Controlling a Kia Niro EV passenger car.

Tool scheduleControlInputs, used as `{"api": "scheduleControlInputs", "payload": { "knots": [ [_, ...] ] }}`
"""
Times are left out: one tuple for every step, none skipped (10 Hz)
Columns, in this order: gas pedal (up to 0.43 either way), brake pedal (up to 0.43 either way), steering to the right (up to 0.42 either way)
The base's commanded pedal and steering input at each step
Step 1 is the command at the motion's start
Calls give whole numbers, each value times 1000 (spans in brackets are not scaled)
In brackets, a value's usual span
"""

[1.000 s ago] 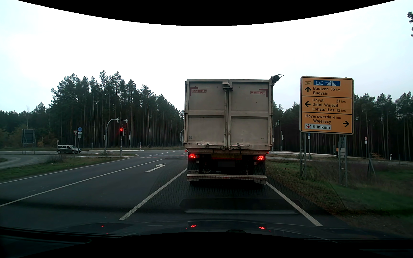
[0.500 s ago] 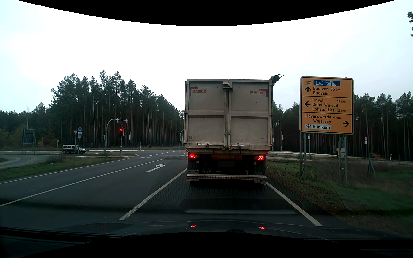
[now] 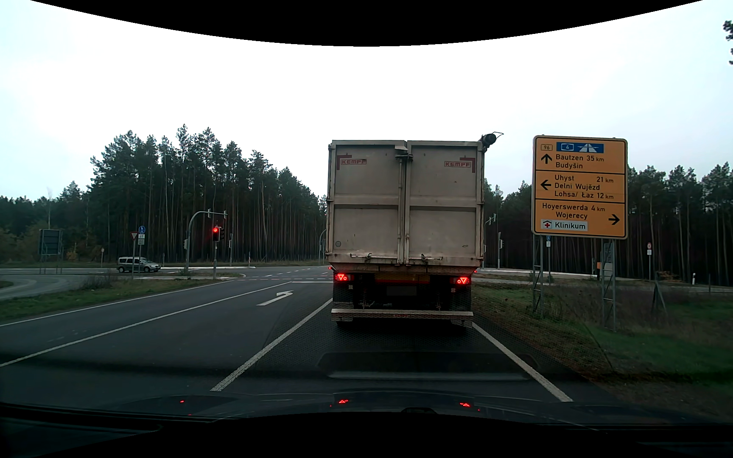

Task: Follow the waypoints while adhering to traffic rules and regulations

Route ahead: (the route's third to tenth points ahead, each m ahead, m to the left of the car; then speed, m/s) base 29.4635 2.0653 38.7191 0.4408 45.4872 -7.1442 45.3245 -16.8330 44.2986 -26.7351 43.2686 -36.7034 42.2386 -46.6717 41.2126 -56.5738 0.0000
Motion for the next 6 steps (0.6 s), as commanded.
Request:
{"api": "scheduleControlInputs", "payload": {
  "knots": [
    [0,354,-2],
    [0,354,-1],
    [0,354,-1],
    [0,354,-2],
    [0,354,-1],
    [0,354,-2]
  ]
}}
